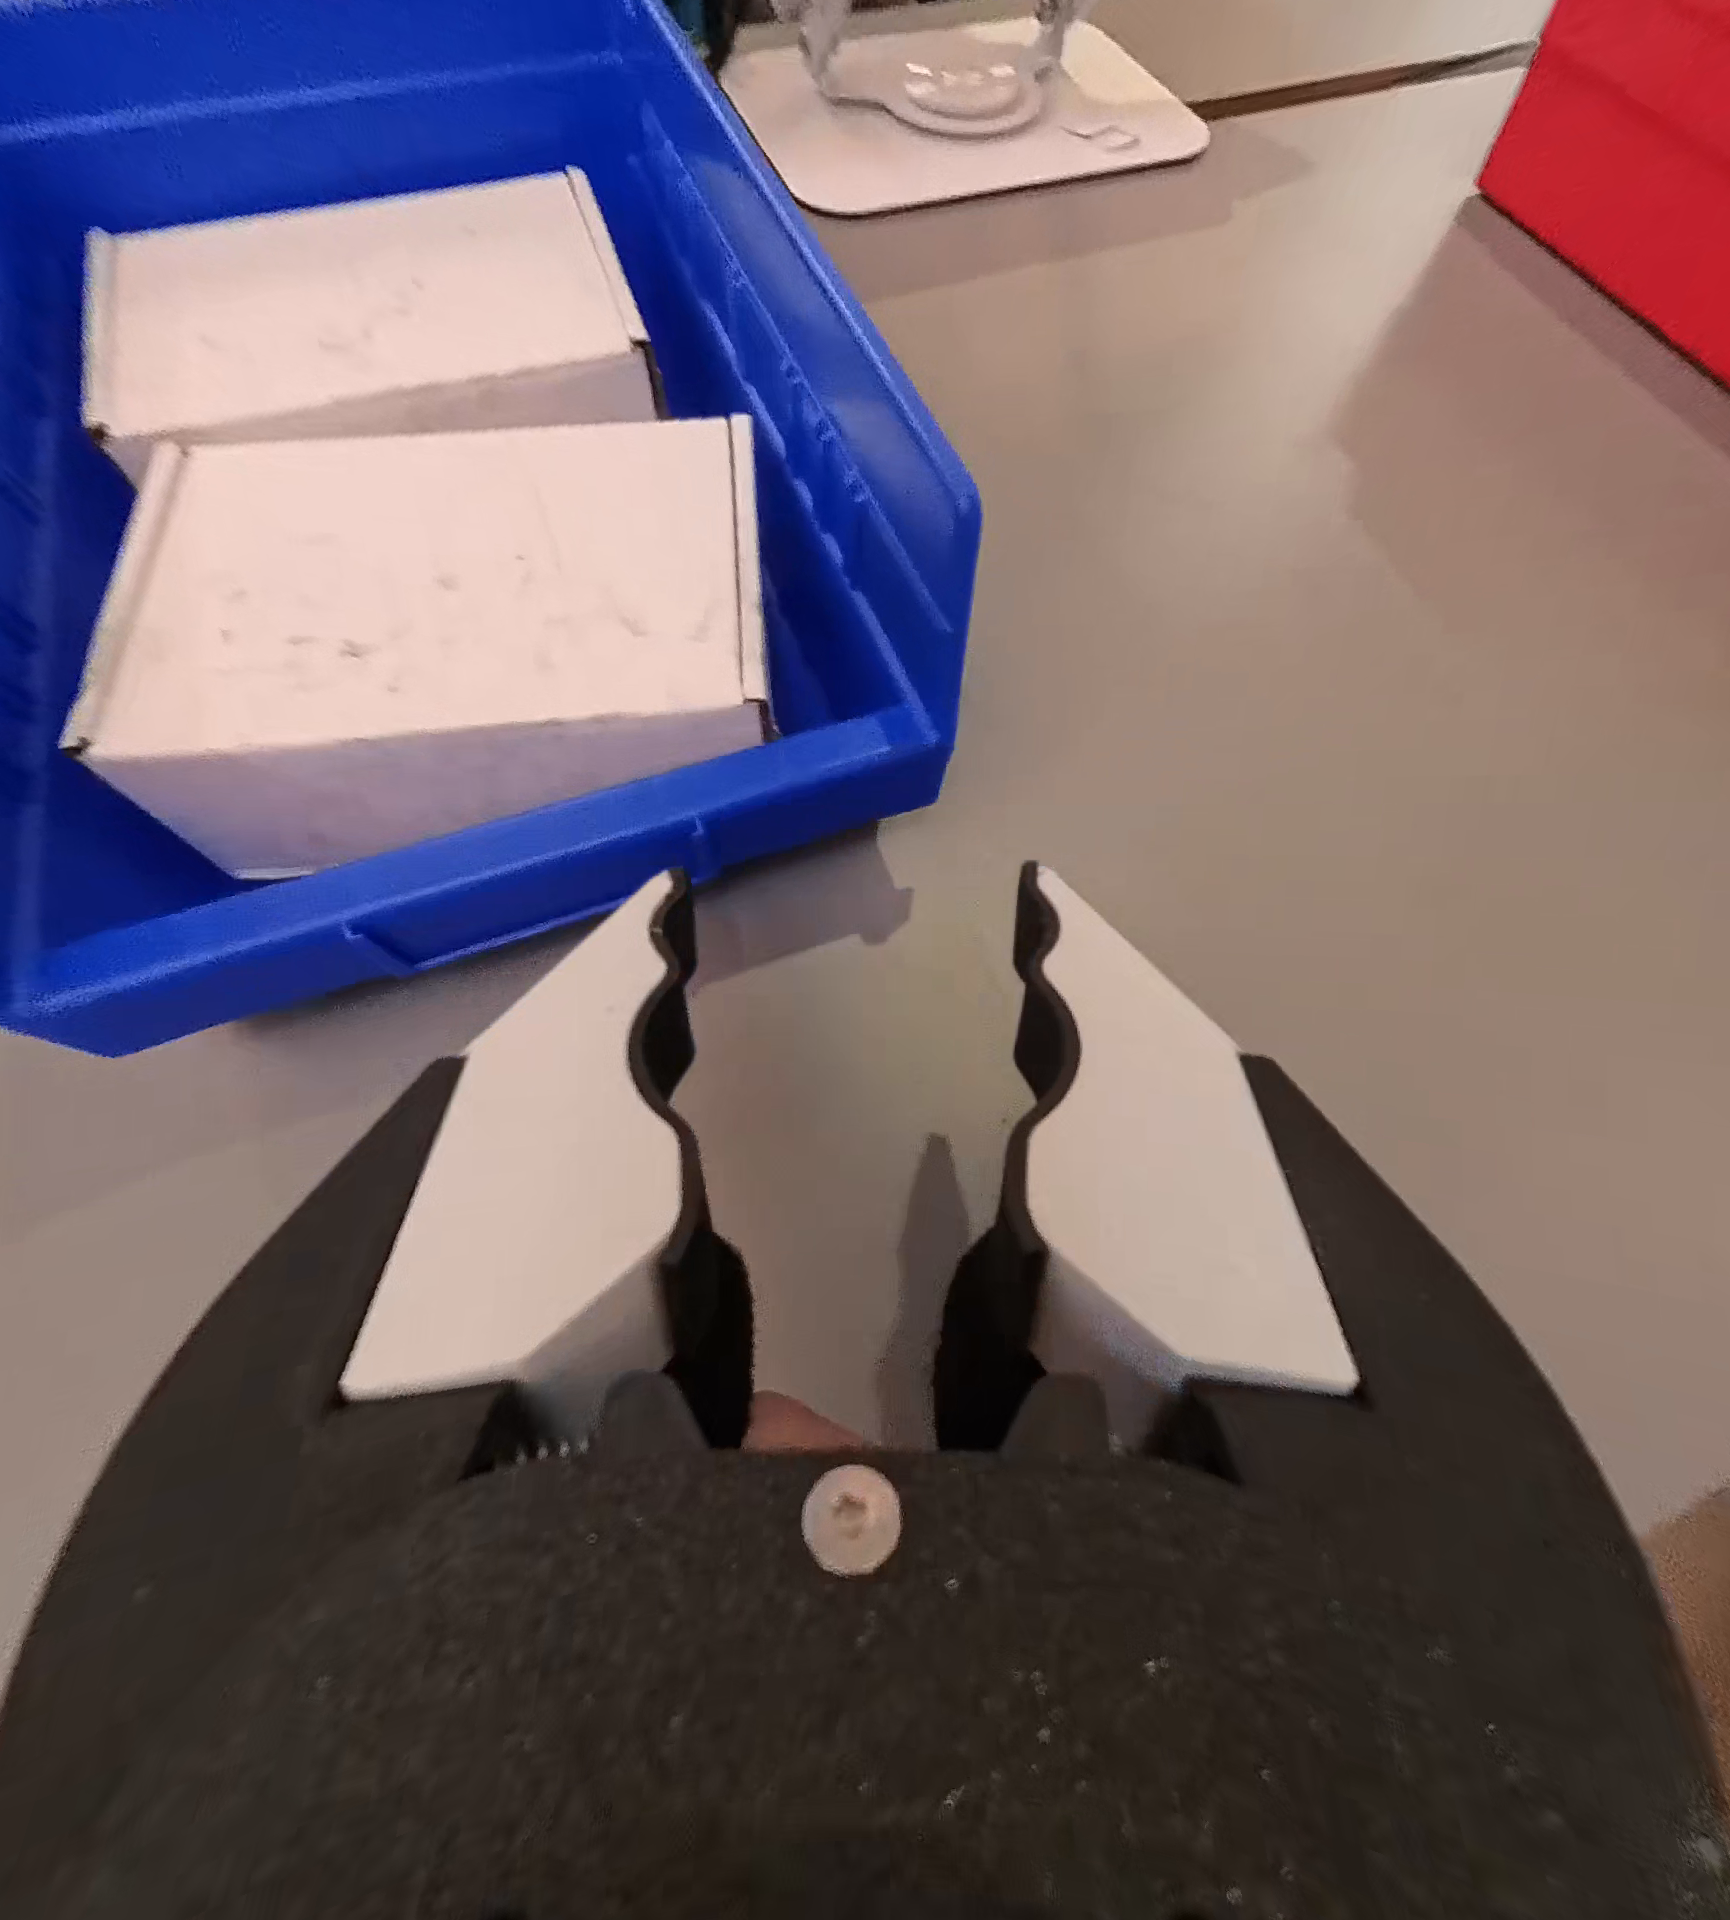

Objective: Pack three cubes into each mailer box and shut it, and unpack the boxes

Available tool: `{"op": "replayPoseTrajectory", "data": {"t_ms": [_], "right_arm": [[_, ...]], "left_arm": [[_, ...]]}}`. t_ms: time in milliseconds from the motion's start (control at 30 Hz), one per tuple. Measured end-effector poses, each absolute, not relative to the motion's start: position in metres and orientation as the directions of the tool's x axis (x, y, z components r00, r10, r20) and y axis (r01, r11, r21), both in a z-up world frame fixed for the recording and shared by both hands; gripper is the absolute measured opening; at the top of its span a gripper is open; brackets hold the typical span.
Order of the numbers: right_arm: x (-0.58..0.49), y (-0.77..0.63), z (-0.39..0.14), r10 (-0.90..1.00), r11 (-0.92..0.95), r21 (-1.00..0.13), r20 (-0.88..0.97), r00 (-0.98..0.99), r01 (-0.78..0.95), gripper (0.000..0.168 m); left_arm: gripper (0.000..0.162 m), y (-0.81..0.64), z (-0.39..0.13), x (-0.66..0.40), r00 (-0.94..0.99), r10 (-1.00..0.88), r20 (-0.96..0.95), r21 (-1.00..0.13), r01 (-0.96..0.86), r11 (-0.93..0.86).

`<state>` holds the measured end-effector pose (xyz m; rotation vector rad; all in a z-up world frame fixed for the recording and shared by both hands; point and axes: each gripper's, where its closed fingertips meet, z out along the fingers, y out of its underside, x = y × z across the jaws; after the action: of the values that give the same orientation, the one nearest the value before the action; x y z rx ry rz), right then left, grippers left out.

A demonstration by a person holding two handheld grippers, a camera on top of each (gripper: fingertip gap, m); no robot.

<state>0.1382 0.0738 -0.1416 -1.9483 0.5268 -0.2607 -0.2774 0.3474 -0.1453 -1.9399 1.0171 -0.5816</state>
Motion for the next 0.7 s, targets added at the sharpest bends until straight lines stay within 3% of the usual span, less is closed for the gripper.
{"op": "replayPoseTrajectory", "data": {"t_ms": [67,167,267,367,567,633,700], "right_arm": [[0.139,0.074,-0.143,-0.473,-0.356,-0.901,-0.055,0.879,-0.248,0.057],[0.139,0.074,-0.145,-0.47,-0.353,-0.899,-0.07,0.88,-0.26,0.057],[0.139,0.075,-0.147,-0.464,-0.351,-0.891,-0.1,0.88,-0.287,0.057],[0.137,0.077,-0.15,-0.456,-0.359,-0.883,-0.116,0.882,-0.302,0.057],[0.133,0.077,-0.151,-0.456,-0.378,-0.879,-0.097,0.885,-0.291,0.057],[0.132,0.077,-0.153,-0.455,-0.391,-0.877,-0.081,0.887,-0.28,0.057],[0.133,0.077,-0.155,-0.457,-0.403,-0.873,-0.068,0.887,-0.275,0.057]], "left_arm": [[0.062,0.349,-0.14,-0.275,0.522,-0.853,0.028,-0.827,-0.467,-0.313],[0.069,0.353,-0.128,-0.272,0.353,-0.933,-0.074,-0.764,-0.621,-0.174],[0.077,0.376,-0.117,-0.272,0.128,-0.951,-0.283,-0.612,-0.787,0.076],[0.077,0.403,-0.119,-0.276,-0.105,-0.929,-0.356,-0.418,-0.871,0.259],[0.1,0.467,-0.138,-0.29,-0.585,-0.719,-0.375,0.074,-0.792,0.606],[0.107,0.479,-0.142,-0.279,-0.67,-0.657,-0.347,0.145,-0.73,0.668],[0.108,0.479,-0.148,-0.267,-0.701,-0.657,-0.277,0.136,-0.706,0.695]]}}
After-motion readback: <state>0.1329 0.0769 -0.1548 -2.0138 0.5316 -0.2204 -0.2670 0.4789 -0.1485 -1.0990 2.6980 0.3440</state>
